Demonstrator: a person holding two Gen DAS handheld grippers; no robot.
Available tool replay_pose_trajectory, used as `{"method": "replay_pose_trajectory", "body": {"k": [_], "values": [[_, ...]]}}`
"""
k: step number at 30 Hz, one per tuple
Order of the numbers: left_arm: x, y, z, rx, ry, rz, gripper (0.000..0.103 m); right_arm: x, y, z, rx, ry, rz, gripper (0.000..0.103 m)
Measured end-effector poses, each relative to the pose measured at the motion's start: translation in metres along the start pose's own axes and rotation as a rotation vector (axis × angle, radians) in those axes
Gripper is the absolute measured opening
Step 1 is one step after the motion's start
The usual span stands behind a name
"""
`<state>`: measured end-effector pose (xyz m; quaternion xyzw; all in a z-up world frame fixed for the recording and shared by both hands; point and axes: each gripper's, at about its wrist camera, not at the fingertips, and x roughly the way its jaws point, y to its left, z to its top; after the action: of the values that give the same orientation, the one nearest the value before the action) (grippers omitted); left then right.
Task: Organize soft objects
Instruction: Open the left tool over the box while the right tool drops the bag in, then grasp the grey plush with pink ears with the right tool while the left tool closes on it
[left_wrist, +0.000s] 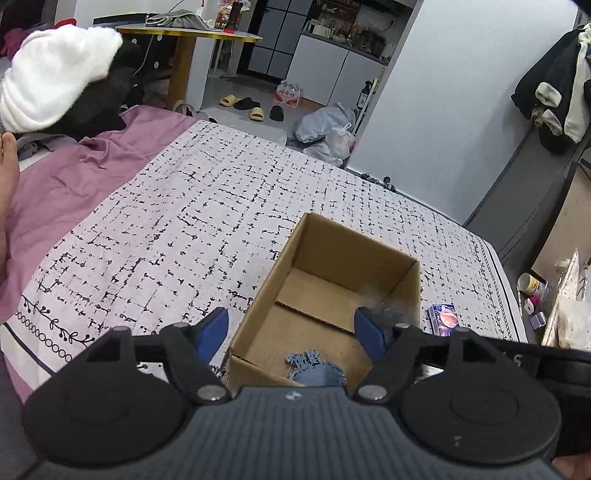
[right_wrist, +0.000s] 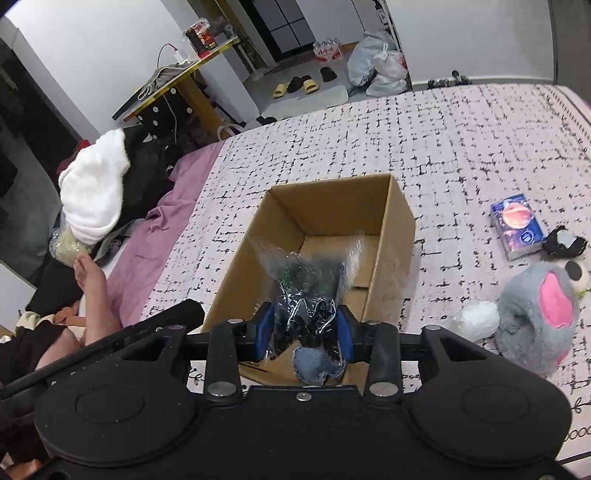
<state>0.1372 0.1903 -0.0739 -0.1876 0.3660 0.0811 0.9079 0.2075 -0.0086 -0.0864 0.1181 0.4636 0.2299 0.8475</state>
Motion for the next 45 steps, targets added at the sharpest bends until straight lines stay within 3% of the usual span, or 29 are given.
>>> {"method": "replay_pose_trajectory", "body": {"k": [4, 11, 20, 28, 30, 31, 32, 42, 45], "values": [[-0.002, -0.006, -0.002, 0.016, -0.005, 0.005, 0.078, -0.017, -0.005, 0.001, -0.01, -0.03, -0.006, 0.059], [-0.007, -0.023, -0.005, 0.047, 0.0, -0.033, 0.083, -0.047, -0.026, 0.001, -0.012, -0.071, -0.051, 0.083], [-0.005, -0.044, -0.015, 0.084, 0.057, -0.047, 0.083, -0.077, -0.045, -0.007, -0.028, -0.105, -0.082, 0.102], [-0.01, -0.063, -0.02, 0.102, 0.058, -0.046, 0.083, -0.099, -0.066, -0.013, -0.032, -0.162, -0.118, 0.103], [-0.009, -0.067, -0.021, 0.112, 0.075, -0.052, 0.09, -0.103, -0.072, -0.014, -0.024, -0.171, -0.117, 0.103], [-0.007, -0.069, -0.022, 0.115, 0.087, -0.048, 0.1, -0.104, -0.075, -0.015, -0.018, -0.175, -0.117, 0.103], [-0.008, -0.072, -0.024, 0.118, 0.081, -0.043, 0.101, -0.106, -0.078, -0.016, -0.013, -0.178, -0.118, 0.103], [-0.01, -0.097, -0.034, 0.2, 0.027, -0.027, 0.102, -0.122, -0.109, -0.029, 0.009, -0.197, -0.147, 0.103], [-0.011, -0.106, -0.038, 0.212, 0.007, -0.065, 0.102, -0.124, -0.119, -0.032, 0.022, -0.198, -0.153, 0.103]]}}
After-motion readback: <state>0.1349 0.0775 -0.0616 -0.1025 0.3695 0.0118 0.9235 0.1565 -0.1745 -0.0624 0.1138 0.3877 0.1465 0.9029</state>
